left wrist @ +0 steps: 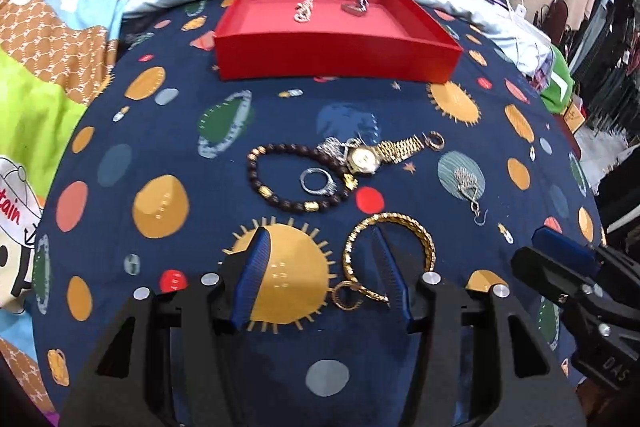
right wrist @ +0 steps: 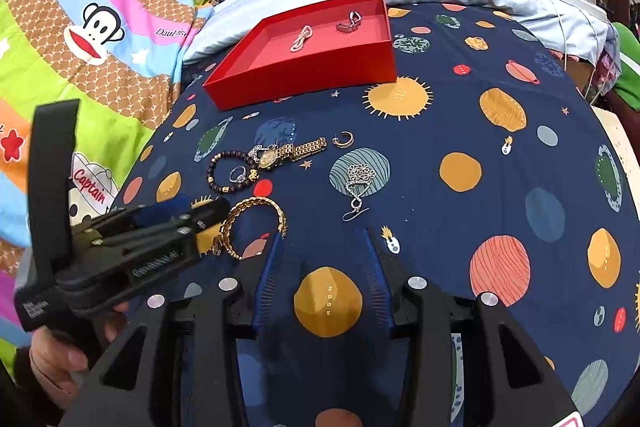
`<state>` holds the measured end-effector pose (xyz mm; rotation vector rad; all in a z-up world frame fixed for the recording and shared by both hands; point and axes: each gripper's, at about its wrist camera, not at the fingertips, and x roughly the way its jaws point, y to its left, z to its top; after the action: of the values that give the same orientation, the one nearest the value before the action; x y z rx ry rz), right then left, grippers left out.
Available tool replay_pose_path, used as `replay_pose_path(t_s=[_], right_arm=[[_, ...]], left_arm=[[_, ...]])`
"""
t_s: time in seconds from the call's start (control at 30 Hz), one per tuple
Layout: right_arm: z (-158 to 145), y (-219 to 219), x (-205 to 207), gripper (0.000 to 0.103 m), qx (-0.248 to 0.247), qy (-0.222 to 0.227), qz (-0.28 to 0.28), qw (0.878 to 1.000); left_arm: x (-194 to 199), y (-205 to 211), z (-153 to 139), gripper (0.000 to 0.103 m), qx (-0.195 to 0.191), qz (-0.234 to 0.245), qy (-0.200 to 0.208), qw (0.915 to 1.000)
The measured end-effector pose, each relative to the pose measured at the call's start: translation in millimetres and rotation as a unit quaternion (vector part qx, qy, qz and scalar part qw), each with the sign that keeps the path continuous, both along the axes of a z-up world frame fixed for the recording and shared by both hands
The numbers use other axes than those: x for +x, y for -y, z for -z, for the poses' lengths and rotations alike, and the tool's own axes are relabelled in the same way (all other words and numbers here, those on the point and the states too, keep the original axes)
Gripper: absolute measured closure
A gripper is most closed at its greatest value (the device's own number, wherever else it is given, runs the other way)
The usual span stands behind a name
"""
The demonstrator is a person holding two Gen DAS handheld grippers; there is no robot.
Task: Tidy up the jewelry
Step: 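Lift both grippers out of the tray back toward the jewelry, then grasp the gold bangle with the left gripper while the right gripper grasps the gold watch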
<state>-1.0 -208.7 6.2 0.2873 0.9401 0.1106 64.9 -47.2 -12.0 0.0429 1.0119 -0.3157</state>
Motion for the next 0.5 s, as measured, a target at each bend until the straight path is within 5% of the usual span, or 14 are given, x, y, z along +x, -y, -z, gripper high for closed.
replay_pose_path(t_s=[0.3,0.5], right_arm=[[3,10,1,0.059,0.003,-0.002,0.01,1.0],[2,14,1,0.058,0.003,-0.001,0.013,1.0]], left_arm=[[0,7,13,0.093,-0.015,0.017,-0.022,0.9995],[-3,9,10,0.099,-0.042,0.027,-0.028,0.9983]])
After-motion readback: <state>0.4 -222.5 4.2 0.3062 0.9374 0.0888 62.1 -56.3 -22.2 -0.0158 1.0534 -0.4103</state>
